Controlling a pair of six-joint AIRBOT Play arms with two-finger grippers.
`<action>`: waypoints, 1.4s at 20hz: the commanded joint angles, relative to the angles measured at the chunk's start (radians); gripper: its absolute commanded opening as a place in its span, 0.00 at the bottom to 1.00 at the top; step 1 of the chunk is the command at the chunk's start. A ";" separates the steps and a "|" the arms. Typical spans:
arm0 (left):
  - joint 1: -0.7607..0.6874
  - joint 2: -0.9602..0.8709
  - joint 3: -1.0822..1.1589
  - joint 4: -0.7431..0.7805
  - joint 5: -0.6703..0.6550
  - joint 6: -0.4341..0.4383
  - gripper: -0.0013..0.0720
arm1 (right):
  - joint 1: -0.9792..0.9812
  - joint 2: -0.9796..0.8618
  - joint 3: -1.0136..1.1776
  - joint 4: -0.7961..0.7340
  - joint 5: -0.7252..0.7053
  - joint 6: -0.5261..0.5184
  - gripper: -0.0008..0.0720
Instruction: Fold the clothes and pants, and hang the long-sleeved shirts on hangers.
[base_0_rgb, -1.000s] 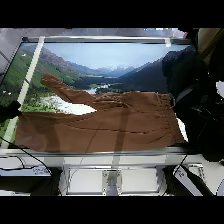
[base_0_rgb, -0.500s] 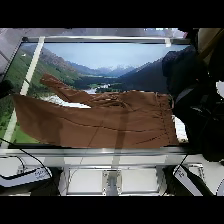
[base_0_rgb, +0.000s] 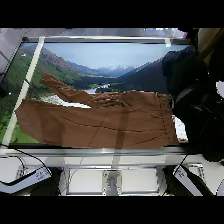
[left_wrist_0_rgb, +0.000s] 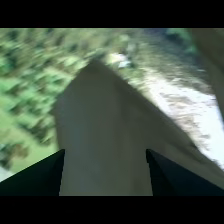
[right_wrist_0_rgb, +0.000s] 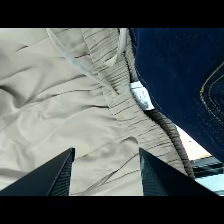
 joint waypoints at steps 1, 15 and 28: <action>0.222 0.148 -0.241 0.030 0.007 -0.067 0.81 | 0.001 0.001 0.001 -0.002 -0.016 -0.002 0.63; 0.508 0.014 -0.723 -0.801 0.299 0.155 0.81 | 0.001 0.001 0.001 -0.002 0.033 -0.025 0.63; 0.457 -0.075 -0.573 -1.034 0.137 0.467 0.02 | 0.001 0.001 0.001 0.006 0.077 -0.016 0.63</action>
